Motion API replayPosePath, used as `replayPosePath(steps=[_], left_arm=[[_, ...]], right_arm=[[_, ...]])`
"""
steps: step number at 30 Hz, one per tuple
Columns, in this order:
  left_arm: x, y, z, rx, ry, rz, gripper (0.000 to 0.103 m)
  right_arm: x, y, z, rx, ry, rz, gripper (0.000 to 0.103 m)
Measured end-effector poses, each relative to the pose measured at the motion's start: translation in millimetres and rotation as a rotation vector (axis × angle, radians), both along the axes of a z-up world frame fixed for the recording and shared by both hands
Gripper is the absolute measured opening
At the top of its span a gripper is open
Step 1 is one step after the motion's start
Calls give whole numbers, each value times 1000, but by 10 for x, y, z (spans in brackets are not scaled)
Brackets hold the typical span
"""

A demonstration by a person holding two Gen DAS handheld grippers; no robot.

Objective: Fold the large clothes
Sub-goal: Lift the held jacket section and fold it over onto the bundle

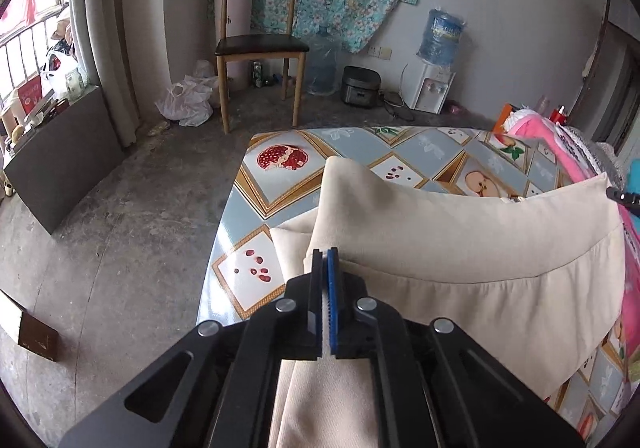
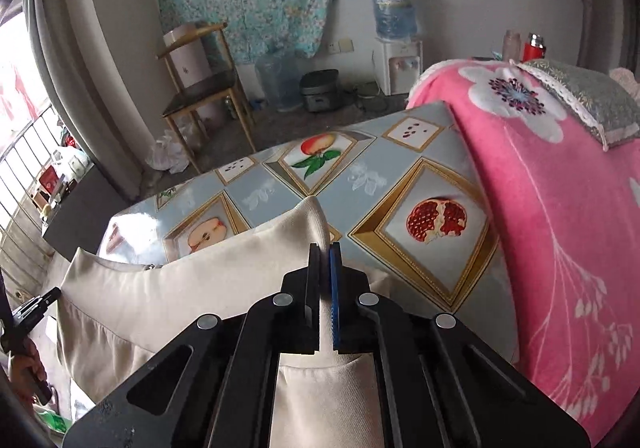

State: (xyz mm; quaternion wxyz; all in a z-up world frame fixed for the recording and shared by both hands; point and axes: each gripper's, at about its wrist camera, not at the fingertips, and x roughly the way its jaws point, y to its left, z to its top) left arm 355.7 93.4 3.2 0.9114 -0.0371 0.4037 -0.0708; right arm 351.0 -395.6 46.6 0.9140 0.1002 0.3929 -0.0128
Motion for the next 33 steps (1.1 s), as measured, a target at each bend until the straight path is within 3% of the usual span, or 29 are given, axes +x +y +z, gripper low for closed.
replayPosePath(steps=[5, 8, 11, 13, 14, 16, 19, 21, 26, 30, 33], left_arm=[[182, -15, -319, 5, 112, 22, 2], [168, -6, -357, -3, 110, 30, 2], [164, -31, -364, 21, 123, 15, 6], [118, -30, -297, 35, 111, 12, 11], [61, -20, -228, 42, 97, 11, 20], [-87, 20, -105, 32, 77, -11, 33], [-420, 75, 58, -7, 64, -64, 42], [-709, 91, 103, -61, 71, -104, 49], [-1160, -3, -170, -280, 204, -155, 53], [-1183, -23, -512, -469, 287, -73, 54], [-1126, 50, -644, -596, 292, 4, 55]], right_arm=[[284, -54, -539, 34, 134, -38, 4], [268, -15, -504, 41, 97, -36, 4], [326, -28, -555, 32, 161, -23, 7], [279, -85, -525, 48, 173, -31, 18], [209, -122, -467, 71, 164, -37, 24], [7, -206, -327, 138, 137, -38, 51], [-426, -298, -165, 298, 120, 5, 58], [-757, -315, -122, 377, 121, 10, 66], [-1473, -234, -328, 555, 160, -23, 68], [-1763, -151, -639, 642, 212, -108, 70], [-1811, -134, -843, 725, 237, -151, 70]])
